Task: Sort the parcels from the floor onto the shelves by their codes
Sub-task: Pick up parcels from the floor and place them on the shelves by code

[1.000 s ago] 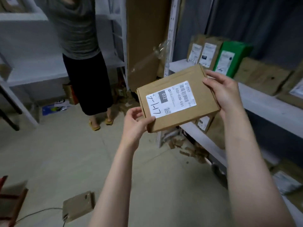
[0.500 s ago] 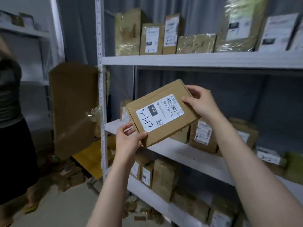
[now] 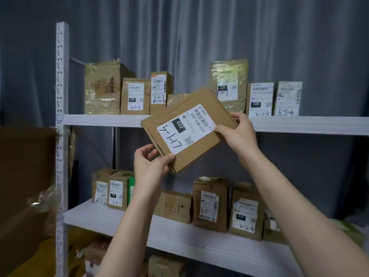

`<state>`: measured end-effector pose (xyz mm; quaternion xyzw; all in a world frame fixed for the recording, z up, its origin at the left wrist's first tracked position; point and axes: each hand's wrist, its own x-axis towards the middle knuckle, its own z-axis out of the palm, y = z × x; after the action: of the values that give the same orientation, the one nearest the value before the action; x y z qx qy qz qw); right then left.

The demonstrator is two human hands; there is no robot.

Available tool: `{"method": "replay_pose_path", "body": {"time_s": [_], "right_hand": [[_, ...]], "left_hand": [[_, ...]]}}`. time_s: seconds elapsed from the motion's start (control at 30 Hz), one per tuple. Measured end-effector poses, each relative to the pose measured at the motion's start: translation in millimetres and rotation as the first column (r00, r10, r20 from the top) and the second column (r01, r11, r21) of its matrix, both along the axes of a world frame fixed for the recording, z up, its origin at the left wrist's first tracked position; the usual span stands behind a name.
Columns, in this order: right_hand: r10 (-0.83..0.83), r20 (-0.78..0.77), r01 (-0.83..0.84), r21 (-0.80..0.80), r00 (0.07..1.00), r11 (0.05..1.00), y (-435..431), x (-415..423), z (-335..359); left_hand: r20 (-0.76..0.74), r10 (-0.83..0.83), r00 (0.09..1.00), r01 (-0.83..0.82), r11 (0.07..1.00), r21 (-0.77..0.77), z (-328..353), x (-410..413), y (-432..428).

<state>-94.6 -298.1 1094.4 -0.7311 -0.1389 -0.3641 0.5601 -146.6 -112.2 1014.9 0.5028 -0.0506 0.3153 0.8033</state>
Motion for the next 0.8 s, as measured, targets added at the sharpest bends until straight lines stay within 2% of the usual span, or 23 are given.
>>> {"method": "replay_pose_path", "body": {"time_s": [0.1,0.23,0.4,0.47,0.6,0.8], "right_hand": [[-0.011,0.048,0.005,0.136,0.999,0.991,2,6,24],[0.061,0.041,-0.071,0.317,0.997,0.946,11,17,41],[0.179,-0.015,-0.16,0.387,0.984,0.908,25,28,39],[0.211,0.001,-0.194,0.387,0.978,0.901,28,34,37],[0.166,0.098,-0.191,0.377,0.981,0.906,30,43,39],[0.02,0.178,-0.082,0.349,0.984,0.933,25,45,55]], "left_hand": [[0.067,-0.067,0.995,0.069,0.997,-0.021,23,16,-3],[0.143,-0.166,0.976,0.175,0.983,-0.056,48,40,-12],[0.218,-0.184,0.959,0.208,0.973,-0.095,64,60,-25],[0.239,-0.172,0.956,0.188,0.981,-0.048,68,71,-29],[0.25,-0.119,0.961,0.095,0.99,0.107,74,91,-34],[0.256,-0.124,0.959,0.036,0.946,0.322,91,122,-31]]}}
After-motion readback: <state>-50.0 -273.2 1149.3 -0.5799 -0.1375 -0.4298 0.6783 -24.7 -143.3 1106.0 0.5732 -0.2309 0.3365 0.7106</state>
